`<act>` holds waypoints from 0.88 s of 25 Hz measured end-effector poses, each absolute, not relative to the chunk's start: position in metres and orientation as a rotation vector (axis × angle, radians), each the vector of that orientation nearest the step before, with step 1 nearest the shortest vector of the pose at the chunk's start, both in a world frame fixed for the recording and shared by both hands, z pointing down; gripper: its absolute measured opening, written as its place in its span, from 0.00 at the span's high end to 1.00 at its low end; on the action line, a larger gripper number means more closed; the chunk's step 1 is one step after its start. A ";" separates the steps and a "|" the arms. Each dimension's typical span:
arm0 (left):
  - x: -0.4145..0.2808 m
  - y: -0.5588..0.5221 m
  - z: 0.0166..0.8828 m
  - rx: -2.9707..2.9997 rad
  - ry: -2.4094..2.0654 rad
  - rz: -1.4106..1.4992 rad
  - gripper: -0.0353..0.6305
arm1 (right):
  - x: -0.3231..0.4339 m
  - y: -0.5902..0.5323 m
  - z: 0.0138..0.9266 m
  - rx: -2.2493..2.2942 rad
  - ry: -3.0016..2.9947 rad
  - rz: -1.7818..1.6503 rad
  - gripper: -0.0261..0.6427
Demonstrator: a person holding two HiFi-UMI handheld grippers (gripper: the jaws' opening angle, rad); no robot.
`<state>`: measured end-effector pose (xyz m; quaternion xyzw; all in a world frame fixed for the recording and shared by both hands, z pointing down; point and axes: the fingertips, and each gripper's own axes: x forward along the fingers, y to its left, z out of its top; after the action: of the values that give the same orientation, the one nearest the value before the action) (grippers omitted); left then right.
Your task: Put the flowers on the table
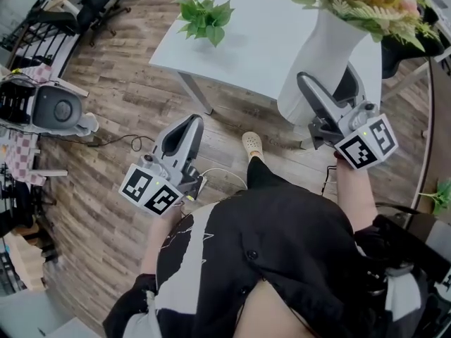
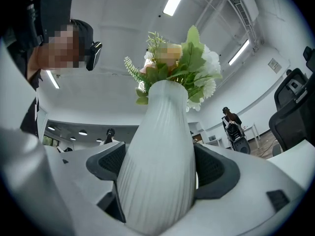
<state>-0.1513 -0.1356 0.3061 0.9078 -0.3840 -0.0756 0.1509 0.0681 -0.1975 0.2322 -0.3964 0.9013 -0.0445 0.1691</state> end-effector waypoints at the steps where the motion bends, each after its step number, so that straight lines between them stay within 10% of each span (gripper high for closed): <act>1: -0.149 -0.142 0.307 2.607 -1.093 -0.219 0.93 | 0.068 -0.204 0.237 -1.110 2.558 -0.147 0.31; 22: -0.129 -0.264 0.368 2.599 -1.011 -0.289 0.93 | 0.027 -0.330 0.322 -1.035 2.623 -0.186 0.31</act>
<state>-0.1290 -0.2639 0.3681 0.9138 -0.3556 -0.1016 0.1681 0.0267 -0.3302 0.3217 -0.3618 0.9166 -0.0652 0.1572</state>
